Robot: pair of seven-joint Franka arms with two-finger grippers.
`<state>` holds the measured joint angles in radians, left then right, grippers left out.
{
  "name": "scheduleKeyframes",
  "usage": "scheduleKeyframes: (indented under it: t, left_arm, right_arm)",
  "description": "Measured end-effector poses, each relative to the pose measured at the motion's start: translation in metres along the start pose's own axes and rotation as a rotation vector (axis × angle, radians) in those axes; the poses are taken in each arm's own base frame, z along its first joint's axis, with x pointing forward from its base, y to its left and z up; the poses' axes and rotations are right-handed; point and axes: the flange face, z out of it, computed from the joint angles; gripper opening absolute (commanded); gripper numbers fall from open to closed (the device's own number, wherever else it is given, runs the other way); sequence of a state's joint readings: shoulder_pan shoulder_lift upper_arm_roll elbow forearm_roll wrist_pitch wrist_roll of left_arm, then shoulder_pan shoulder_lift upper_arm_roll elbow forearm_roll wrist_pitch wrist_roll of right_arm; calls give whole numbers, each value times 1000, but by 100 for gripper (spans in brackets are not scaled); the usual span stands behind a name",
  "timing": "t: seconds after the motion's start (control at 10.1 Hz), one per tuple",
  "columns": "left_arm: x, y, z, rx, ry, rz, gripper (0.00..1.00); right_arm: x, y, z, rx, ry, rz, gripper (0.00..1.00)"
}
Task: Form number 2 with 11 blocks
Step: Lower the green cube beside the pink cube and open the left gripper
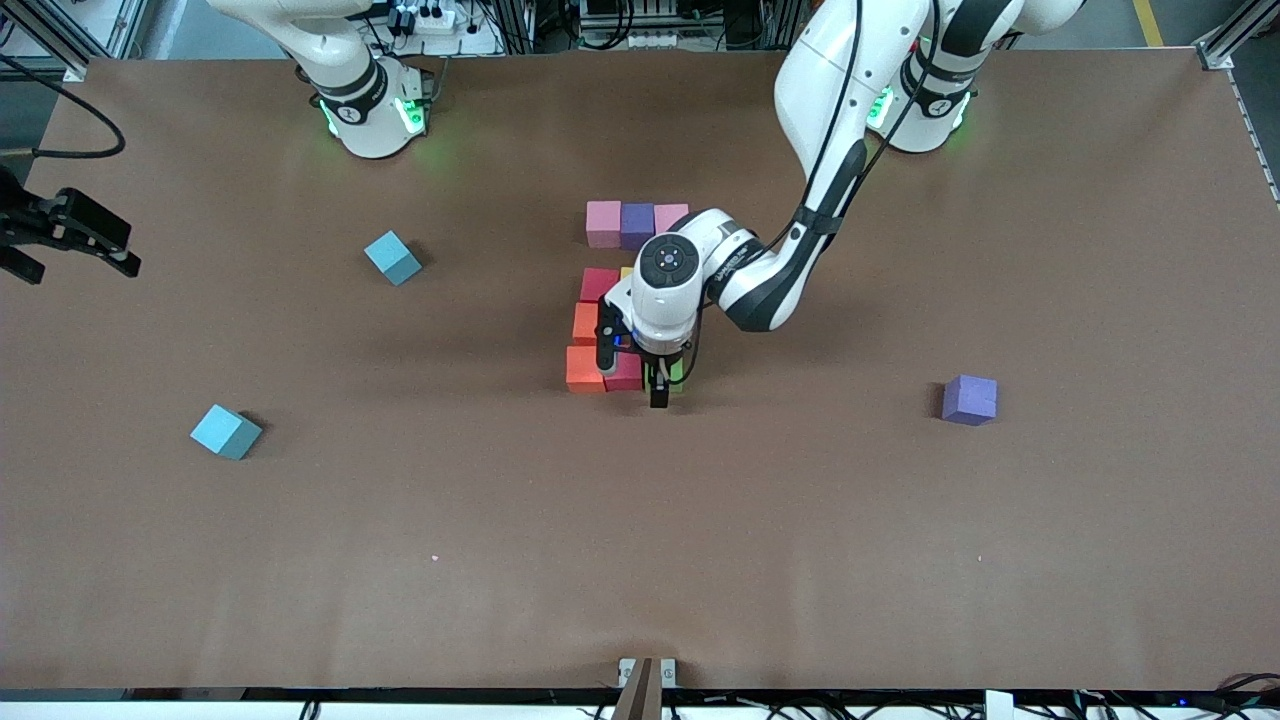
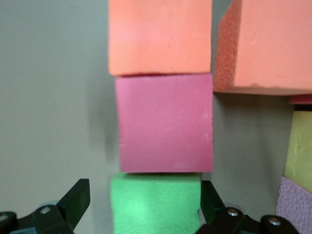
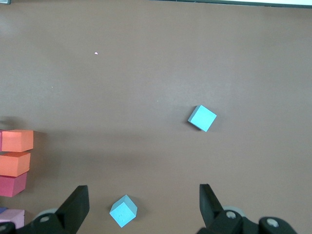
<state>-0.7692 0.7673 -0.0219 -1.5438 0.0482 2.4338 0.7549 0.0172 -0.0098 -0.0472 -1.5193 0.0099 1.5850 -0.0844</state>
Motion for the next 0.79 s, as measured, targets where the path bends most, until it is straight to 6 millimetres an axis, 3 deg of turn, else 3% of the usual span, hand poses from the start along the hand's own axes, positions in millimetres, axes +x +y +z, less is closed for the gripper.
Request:
scheduleKeyframes:
  t: [0.3, 0.59, 0.79]
  left_arm:
    - [1, -5, -73, 47, 44, -59, 100]
    - [-22, -19, -148, 64, 41, -298, 100]
    - [-51, -42, -190, 80, 47, -526, 100]
  right_arm:
    - [-4, 5, 1, 2, -32, 10, 100]
    - [-5, 4, 2, 3, -40, 9, 100]
    - [-6, 4, 2, 4, -45, 9, 100]
